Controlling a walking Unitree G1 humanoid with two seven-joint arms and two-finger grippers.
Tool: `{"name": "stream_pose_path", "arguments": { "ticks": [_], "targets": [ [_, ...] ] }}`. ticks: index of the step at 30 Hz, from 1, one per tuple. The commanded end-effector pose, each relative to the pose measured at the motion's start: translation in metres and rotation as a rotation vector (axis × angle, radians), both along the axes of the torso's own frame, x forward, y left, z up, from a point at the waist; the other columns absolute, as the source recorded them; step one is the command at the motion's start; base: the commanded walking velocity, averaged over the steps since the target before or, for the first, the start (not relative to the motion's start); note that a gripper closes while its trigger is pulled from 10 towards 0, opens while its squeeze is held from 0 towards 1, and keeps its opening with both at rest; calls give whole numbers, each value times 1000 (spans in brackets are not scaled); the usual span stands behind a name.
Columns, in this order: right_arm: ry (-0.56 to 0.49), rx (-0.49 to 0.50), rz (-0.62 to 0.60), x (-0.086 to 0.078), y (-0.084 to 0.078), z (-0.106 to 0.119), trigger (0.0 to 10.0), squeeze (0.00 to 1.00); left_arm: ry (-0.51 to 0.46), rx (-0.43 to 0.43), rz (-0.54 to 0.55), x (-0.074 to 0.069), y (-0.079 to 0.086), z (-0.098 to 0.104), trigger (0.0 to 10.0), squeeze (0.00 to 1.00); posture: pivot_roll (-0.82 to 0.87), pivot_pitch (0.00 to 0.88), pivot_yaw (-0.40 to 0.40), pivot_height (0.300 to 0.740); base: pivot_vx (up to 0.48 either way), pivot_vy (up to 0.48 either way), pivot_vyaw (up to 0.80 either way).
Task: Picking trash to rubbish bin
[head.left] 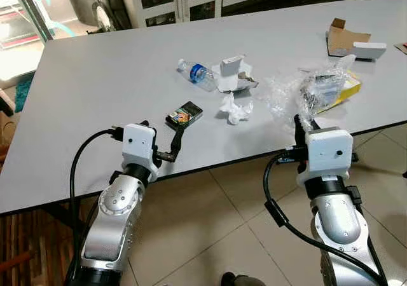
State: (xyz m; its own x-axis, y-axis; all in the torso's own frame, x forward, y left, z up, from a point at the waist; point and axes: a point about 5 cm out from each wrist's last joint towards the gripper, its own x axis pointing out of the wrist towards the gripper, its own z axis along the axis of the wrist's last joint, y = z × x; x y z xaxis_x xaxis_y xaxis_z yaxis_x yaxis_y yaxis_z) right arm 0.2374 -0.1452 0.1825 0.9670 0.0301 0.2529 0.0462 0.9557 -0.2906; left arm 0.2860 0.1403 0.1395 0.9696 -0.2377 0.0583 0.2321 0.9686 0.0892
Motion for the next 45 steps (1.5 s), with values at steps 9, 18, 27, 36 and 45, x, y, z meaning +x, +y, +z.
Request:
{"name": "stream_pose_path", "arguments": {
  "ticks": [9,18,27,36,45],
  "targets": [
    [-6,-12,9,0,1,1,10000,0,-3,-2,3,1,1,0,10000,0,-98,112,44,740,0,-374,0],
    [-4,-13,12,0,2,1,10000,0,0,0,4,1,1,-1,10000,0,-101,114,44,740,0,-388,0],
    [-6,-14,12,0,2,1,10000,0,-2,2,0,2,0,-1,10000,0,-101,112,46,740,0,-409,0],
    [-7,-17,12,0,3,0,10000,0,-2,6,-4,1,0,-1,10000,0,-100,114,49,740,0,-404,0],
    [-7,-25,19,-2,4,0,10000,0,0,6,-6,0,-1,-2,10000,0,-104,122,45,740,0,-405,0]
  ]
}}
